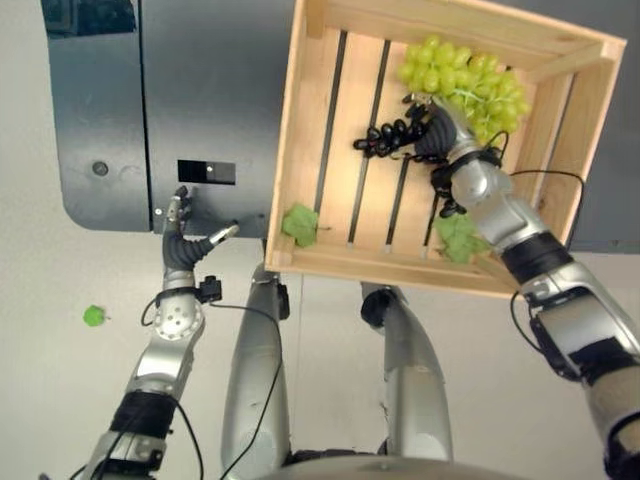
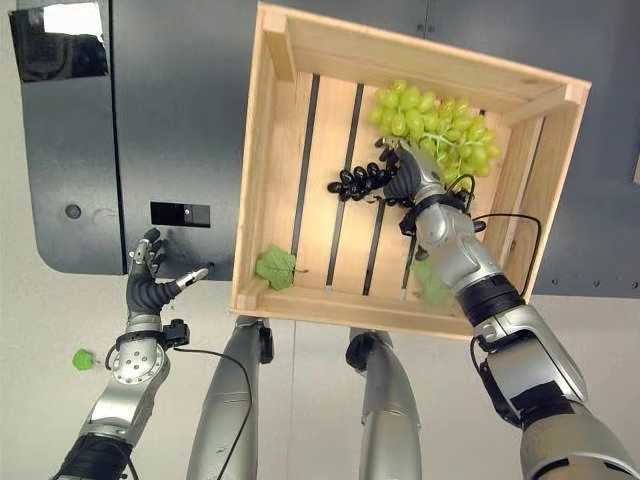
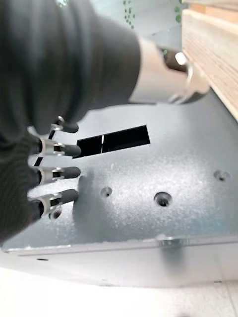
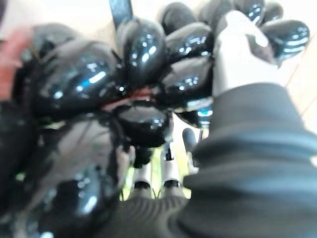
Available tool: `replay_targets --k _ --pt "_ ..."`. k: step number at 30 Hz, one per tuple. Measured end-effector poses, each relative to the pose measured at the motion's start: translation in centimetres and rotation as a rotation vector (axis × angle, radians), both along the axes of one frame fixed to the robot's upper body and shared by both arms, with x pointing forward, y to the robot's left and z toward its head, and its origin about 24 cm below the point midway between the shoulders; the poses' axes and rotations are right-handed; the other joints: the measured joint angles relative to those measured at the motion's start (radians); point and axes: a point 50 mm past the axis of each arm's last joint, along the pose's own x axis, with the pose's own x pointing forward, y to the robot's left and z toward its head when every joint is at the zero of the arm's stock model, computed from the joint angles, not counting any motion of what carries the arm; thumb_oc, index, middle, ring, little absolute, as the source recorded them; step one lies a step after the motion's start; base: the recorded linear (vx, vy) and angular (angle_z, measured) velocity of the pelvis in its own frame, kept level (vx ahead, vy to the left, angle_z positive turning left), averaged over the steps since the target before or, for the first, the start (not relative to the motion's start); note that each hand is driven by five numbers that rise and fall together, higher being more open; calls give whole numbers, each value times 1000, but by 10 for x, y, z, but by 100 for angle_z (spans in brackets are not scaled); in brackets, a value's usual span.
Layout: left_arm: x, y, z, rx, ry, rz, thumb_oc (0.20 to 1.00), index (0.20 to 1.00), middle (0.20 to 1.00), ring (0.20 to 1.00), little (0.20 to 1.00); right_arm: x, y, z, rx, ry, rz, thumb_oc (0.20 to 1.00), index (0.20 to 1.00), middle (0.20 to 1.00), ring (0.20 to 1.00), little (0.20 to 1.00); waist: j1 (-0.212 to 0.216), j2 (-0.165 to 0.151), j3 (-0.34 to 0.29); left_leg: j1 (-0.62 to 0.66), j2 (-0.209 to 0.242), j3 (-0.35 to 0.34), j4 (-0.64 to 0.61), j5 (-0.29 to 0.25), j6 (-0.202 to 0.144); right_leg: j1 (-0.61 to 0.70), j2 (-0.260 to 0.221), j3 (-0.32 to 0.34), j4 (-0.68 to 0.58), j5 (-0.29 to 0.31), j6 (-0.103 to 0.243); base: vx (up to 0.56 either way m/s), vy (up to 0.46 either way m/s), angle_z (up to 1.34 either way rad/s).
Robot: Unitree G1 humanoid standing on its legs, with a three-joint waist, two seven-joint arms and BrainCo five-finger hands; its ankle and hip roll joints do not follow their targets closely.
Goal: Pick up the fruits from the basket on one side to the basket on the other side
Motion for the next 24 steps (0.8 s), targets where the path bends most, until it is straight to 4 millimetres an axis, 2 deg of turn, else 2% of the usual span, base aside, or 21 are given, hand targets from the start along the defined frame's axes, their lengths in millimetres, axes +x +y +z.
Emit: replay_targets --k 5,6,7,24 --pt "0 1 5 8 -26 3 1000 1000 1000 1000 1000 -3 -1 9 -29 -24 9 1000 1000 1000 1000 1000 1 1 -1 -31 5 -2 16 -7 5 -30 -1 0 12 -2 -2 -3 -18 -1" --pt "-1 1 5 8 -29 5 1000 1000 1000 1000 1000 -3 -1 10 -34 -24 11 805 805 805 805 805 1 1 -1 -32 6 -3 12 -7 6 -31 -1 0 15 -1 -1 -2 -44 -1" --pt "-1 1 5 7 -30 5 1000 1000 1000 1000 1000 -3 0 11 -37 -23 13 200 200 200 200 200 1 1 -1 -32 6 -3 11 -7 6 -31 -1 -1 16 -1 -1 0 0 0" --pt "-1 6 7 29 -28 18 1000 1000 1000 1000 1000 -3 -7 24 -193 -2 -16 200 200 200 200 200 6 1 -1 -31 0 -5 3 -3 0 -25 -4 -8 11 0 -9 0 -2 1"
